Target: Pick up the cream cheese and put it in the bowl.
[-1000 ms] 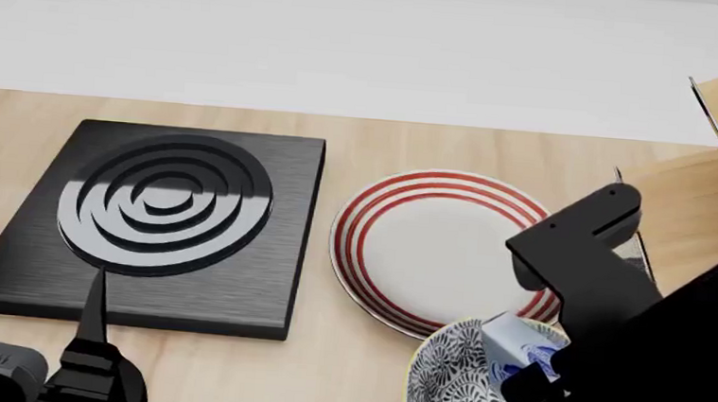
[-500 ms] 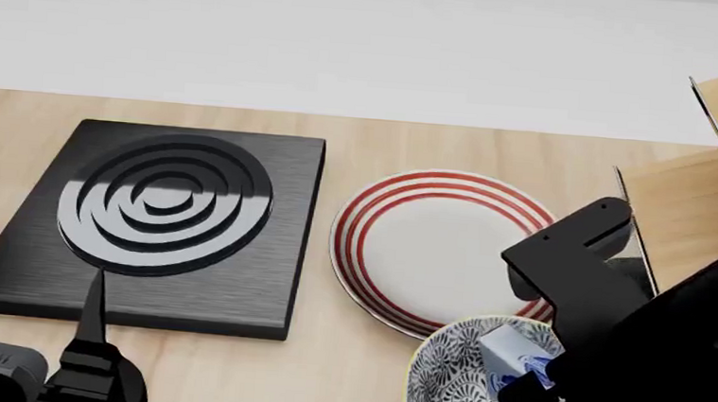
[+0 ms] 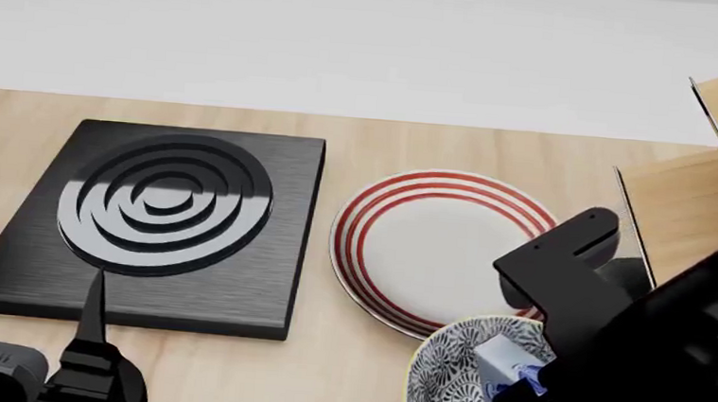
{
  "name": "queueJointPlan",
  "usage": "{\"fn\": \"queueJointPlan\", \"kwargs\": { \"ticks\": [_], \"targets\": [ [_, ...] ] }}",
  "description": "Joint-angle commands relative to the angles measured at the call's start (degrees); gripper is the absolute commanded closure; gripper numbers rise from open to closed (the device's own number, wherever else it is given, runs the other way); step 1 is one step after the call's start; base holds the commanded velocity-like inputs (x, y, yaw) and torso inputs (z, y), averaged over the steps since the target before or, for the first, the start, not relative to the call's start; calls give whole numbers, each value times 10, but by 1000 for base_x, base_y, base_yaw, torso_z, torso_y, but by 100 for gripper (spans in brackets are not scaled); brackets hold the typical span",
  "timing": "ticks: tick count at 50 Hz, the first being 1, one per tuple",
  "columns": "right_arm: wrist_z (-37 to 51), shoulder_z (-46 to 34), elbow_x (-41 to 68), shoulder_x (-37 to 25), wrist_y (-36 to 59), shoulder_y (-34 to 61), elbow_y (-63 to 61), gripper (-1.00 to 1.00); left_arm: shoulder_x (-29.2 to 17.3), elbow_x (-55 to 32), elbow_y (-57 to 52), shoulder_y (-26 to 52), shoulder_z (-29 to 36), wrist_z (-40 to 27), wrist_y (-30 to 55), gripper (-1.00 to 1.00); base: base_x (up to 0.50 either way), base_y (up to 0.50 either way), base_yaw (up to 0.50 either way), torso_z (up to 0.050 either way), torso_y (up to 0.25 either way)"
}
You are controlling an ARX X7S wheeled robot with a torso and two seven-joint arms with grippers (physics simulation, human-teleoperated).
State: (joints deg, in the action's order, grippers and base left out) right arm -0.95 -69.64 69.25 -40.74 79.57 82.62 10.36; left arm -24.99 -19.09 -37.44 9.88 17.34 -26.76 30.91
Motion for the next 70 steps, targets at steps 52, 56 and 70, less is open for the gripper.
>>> {"fn": "queueJointPlan", "kwargs": {
  "ticks": [52, 56, 70],
  "targets": [
    [-22, -32, -25, 24, -24, 7, 31, -100, -7, -6, 13, -8, -2, -2, -20, -100, 0, 0, 0, 0, 0],
    [-19, -30, -22, 22, -22, 10, 27, -100, -8, -6, 11, -8, -2, -3, -19, -100, 0, 0, 0, 0, 0],
    [6, -13, 4, 2, -9, 20, -8, -100, -9, -8, 4, -7, 0, -6, -17, -100, 0, 0, 0, 0, 0]
  ]
}}
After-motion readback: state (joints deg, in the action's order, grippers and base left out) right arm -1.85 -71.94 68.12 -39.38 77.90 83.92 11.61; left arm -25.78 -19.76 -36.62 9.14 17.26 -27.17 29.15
